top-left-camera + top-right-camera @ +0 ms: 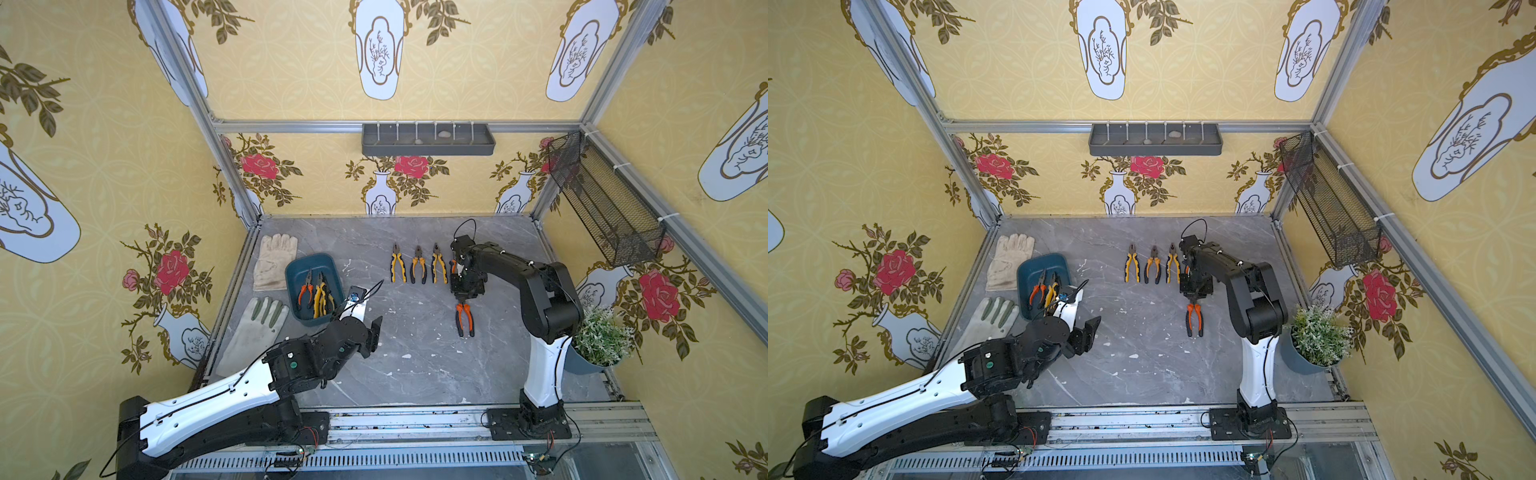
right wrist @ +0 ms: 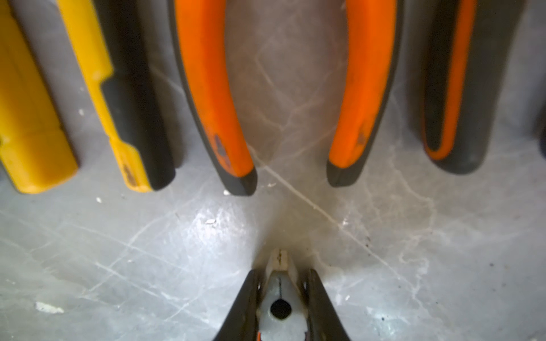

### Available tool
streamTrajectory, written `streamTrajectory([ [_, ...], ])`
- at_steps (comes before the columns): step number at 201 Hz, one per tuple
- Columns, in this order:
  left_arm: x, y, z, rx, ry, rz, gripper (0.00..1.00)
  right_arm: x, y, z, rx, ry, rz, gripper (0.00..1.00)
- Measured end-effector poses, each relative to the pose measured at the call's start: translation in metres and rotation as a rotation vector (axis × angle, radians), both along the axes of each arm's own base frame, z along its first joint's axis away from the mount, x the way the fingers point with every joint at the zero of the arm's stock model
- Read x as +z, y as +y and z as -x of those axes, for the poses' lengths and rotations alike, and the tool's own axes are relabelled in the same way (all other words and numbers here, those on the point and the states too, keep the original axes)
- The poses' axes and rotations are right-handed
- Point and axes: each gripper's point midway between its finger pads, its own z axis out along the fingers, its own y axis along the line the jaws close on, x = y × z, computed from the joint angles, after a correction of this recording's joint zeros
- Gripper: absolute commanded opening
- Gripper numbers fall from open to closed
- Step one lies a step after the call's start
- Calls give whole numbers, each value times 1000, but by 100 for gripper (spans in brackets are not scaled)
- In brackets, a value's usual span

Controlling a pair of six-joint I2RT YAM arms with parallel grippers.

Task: Take the pliers out of the storage box
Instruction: Place the pliers at the center of the board.

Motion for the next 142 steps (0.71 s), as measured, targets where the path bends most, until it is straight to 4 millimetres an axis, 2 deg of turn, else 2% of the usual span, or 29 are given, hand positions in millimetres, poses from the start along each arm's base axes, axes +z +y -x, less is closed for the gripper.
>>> streamTrajectory([
  [50, 0, 0, 0, 0, 1, -2, 72, 0, -7, -3, 2, -7, 8, 24],
  [120, -1, 0, 0, 0, 2, -4, 72, 0, -7, -4, 7, -9, 7, 25],
  [142, 0, 0, 0, 0, 0, -1, 72, 0, -7, -4, 8, -9, 6, 31],
])
